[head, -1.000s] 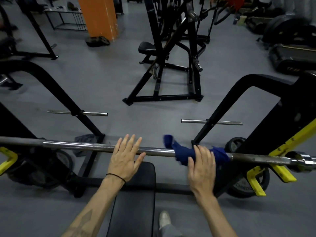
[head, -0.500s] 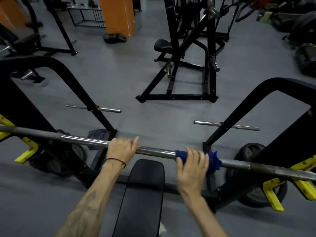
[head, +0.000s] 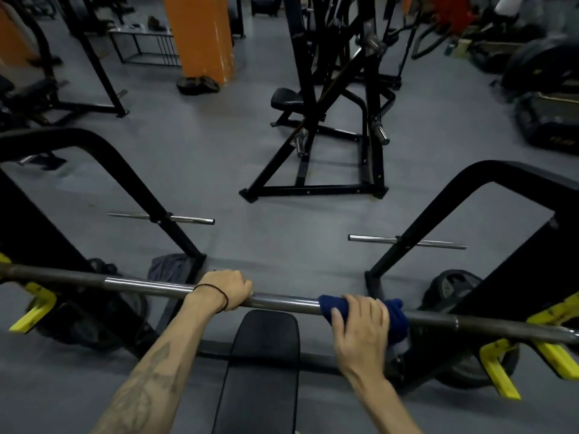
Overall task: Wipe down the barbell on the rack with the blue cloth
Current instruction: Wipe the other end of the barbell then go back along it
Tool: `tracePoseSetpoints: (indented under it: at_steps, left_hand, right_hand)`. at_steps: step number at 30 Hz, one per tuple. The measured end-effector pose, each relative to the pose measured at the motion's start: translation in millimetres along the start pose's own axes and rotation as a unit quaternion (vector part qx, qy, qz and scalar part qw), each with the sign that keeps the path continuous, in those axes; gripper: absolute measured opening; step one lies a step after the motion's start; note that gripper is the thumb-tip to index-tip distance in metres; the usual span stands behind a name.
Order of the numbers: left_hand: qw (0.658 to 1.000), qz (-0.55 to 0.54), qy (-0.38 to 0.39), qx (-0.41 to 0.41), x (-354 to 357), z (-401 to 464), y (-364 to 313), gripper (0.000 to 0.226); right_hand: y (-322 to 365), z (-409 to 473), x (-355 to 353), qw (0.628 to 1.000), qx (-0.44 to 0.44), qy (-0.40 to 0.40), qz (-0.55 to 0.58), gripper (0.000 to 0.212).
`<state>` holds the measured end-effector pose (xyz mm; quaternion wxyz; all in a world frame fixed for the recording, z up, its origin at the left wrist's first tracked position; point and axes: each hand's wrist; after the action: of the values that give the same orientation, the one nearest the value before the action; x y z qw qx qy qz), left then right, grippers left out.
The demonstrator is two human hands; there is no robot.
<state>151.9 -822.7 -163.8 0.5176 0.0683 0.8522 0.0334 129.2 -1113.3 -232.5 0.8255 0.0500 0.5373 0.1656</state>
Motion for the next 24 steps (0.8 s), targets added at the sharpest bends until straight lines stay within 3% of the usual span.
tracePoseSetpoints:
  at_steps: [2,4,6,8,10,14,17,20,24]
  left_hand:
    - [0.998,-0.042,0.051,0.017,-2.8,5.1,5.9,0.018]
    - [0.994,-0.064,0.087,0.031,-5.4,6.1,8.6,0.019]
    - [0.996,-0.043,0.067,0.047,-5.0,4.2,8.3,0.018]
    - [0.999,-0.010,0.020,0.046,0.6,0.1,2.7,0.025]
    - [0.998,0.010,-0.021,0.056,2.2,-5.5,2.8,0.029]
    - [0.996,-0.003,-0.071,0.056,12.0,-4.4,7.0,0.030]
    - [0.996,-0.021,-0.072,0.043,14.0,-0.7,8.6,0.033]
    - [0.995,-0.031,-0.082,0.039,15.5,1.5,8.3,0.035]
    - [0.995,-0.046,-0.086,0.030,18.2,1.9,11.2,0.034]
  right_hand:
    - [51.0,-5.5,15.8,0.999,0.003,-0.030,0.011,0.049]
    - [108.2,-15.4,30.8,0.998,-0.033,-0.011,0.049,0.057]
    - [141.6,-23.2,39.6,0.994,-0.076,0.022,0.069,0.059]
    - [127.1,-18.4,40.0,0.985,-0.163,0.035,0.052,0.056]
    - [86.1,-11.3,38.2,0.981,-0.192,-0.001,0.035,0.051]
    - [12.4,-12.6,10.1,0.998,-0.036,-0.058,-0.001,0.045]
    - [82.6,-15.4,29.0,0.991,0.106,-0.068,0.039,0.039]
    - [175.2,-28.6,52.2,0.994,0.010,-0.013,0.106,0.046]
    - [112.7,-21.3,41.6,0.986,-0.159,0.017,0.038,0.053]
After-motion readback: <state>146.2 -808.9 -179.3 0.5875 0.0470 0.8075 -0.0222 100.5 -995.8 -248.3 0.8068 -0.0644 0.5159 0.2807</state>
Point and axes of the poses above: each hand's wrist, its own z-axis towards the middle knuckle, its own x-axis out of the palm, y = z × x, and after that the axes turned 7 degrees about -z, right-handed
